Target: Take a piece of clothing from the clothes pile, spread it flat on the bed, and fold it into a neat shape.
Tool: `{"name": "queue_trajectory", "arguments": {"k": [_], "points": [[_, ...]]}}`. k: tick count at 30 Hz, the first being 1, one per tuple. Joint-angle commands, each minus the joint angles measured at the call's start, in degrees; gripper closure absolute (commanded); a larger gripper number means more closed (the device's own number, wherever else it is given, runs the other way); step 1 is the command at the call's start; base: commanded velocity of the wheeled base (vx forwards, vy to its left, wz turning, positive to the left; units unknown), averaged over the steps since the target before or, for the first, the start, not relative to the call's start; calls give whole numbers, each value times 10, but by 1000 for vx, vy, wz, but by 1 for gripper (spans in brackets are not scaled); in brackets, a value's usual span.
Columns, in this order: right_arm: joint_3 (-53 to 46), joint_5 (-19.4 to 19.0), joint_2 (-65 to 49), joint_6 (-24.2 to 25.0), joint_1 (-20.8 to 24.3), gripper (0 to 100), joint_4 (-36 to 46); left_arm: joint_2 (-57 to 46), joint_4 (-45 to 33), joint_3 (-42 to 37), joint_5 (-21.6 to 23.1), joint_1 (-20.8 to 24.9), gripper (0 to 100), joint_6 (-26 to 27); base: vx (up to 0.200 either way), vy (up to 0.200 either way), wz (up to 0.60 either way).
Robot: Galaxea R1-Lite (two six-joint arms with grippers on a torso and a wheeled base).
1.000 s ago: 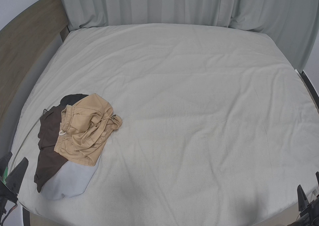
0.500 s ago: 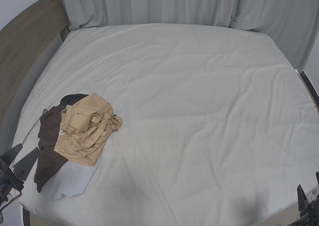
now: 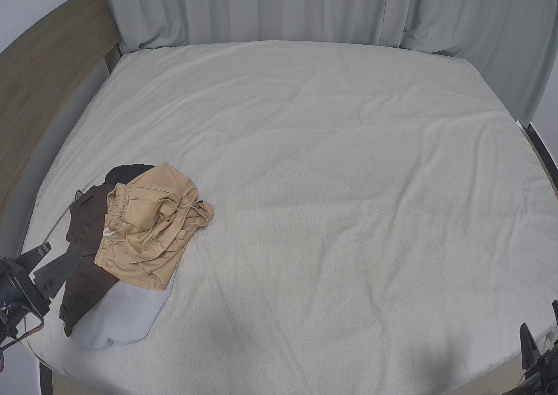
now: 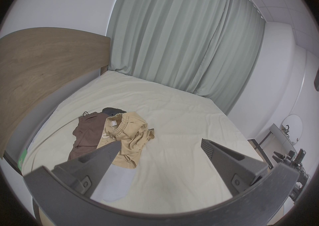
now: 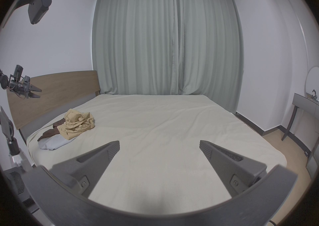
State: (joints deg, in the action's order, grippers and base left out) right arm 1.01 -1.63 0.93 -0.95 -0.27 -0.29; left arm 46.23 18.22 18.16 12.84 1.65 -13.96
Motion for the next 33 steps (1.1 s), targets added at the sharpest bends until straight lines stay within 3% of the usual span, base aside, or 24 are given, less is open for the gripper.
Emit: {"name": "queue_trajectory", "arguments": {"k": [1,5,16,33], "points": [[-10,0,-8,0,0,0,0,54,29,3,3,-2,0,-1,0,0,0],[-10,0,-8,0,0,0,-1,82,55,3,11,-15,0,-1,0,0,0],[-10,0,-8,0,0,0,0,144,79,11,122,-88,0,1,0,0,0],[-10,0,-8,0,0,0,0,236,79,71,173,-114,0,4,0,0,0]]}}
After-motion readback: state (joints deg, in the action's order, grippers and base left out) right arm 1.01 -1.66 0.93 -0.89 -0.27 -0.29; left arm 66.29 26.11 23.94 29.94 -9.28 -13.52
